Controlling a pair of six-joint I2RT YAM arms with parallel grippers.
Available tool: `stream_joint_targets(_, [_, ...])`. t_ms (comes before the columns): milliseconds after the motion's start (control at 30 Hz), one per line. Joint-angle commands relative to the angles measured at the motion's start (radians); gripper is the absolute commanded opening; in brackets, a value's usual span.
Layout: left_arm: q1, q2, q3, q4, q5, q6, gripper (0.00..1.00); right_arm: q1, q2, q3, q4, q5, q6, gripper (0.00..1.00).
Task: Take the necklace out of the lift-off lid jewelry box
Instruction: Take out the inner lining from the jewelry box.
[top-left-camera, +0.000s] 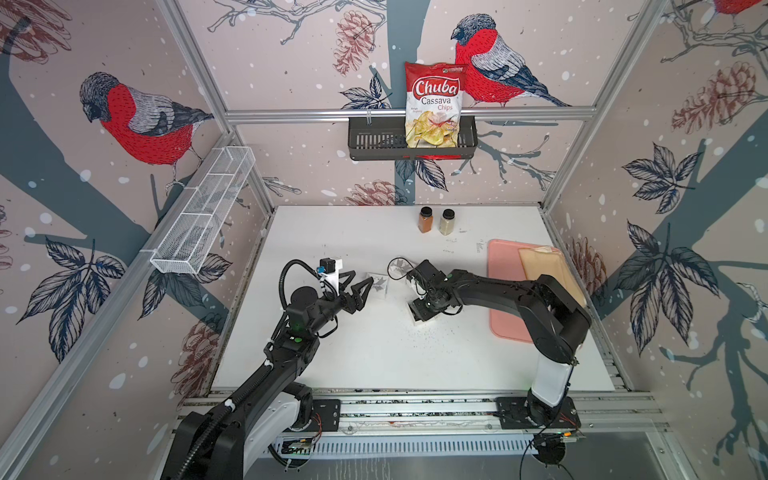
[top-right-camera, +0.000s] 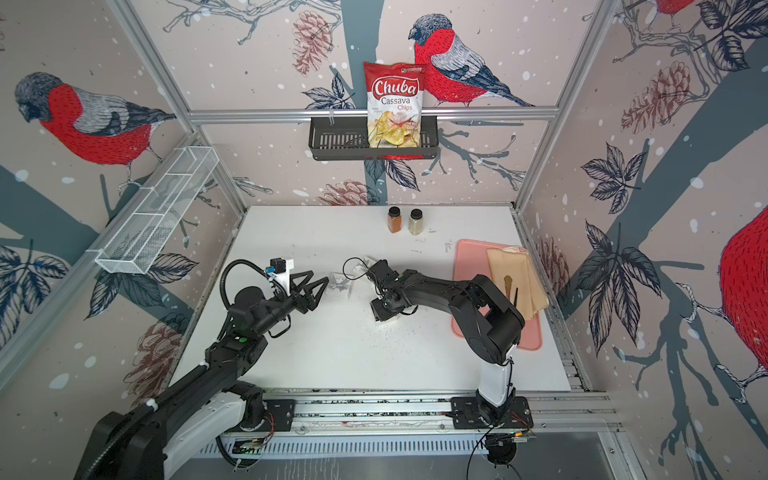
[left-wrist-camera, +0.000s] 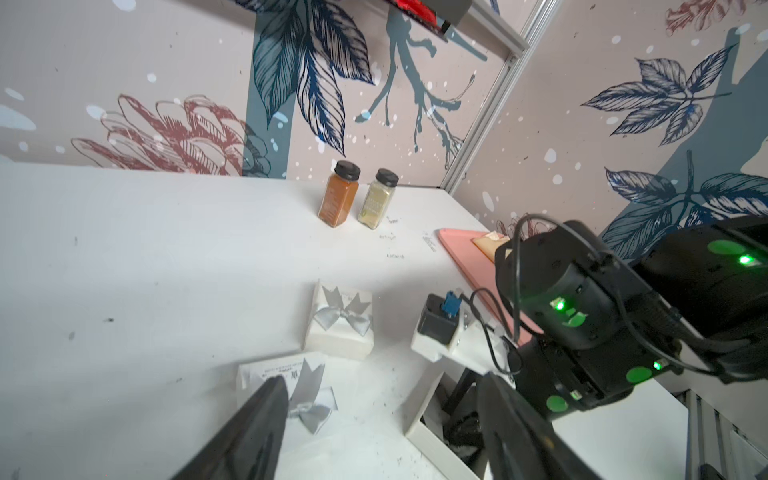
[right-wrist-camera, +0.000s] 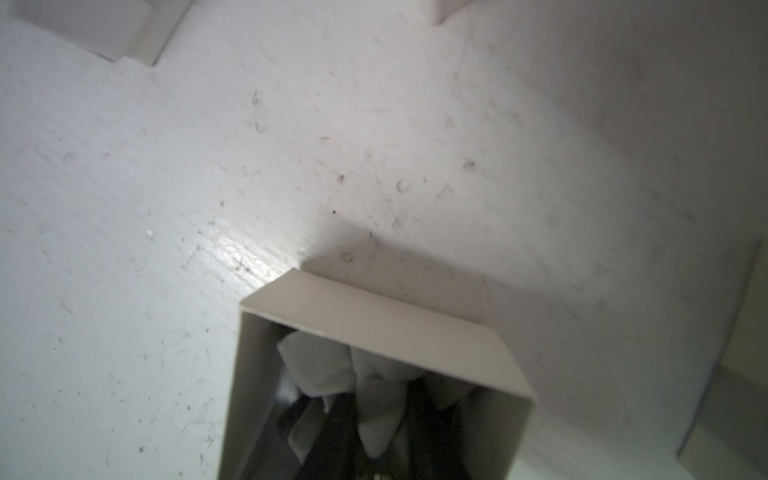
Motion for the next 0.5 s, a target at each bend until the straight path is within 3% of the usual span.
stream_joint_targets(0, [-0.001, 0.011, -0.025, 0.071, 0.03, -0.013, 0.75, -0.001, -0.024, -0.021, 0.029, -0.002, 0.006, 0.15])
stream_joint_targets(167, [-0.038, 0.077, -0.043, 0.101, 0.056, 0.009, 0.74, 0.001, -0.084, -0.039, 0.076, -0.019, -0.022, 0.11])
stream_joint_targets(333, [-0.158, 0.216, 0.01, 0.131, 0.018, 0.025, 0.72, 0.008, -0.125, -0.039, 0.115, -0.056, -0.045, 0.09])
stream_joint_targets(467, [-0.201, 0.372, 0.075, 0.176, 0.017, -0.013, 0.63, 0.01, -0.133, -0.036, 0.131, -0.073, -0.051, 0.09])
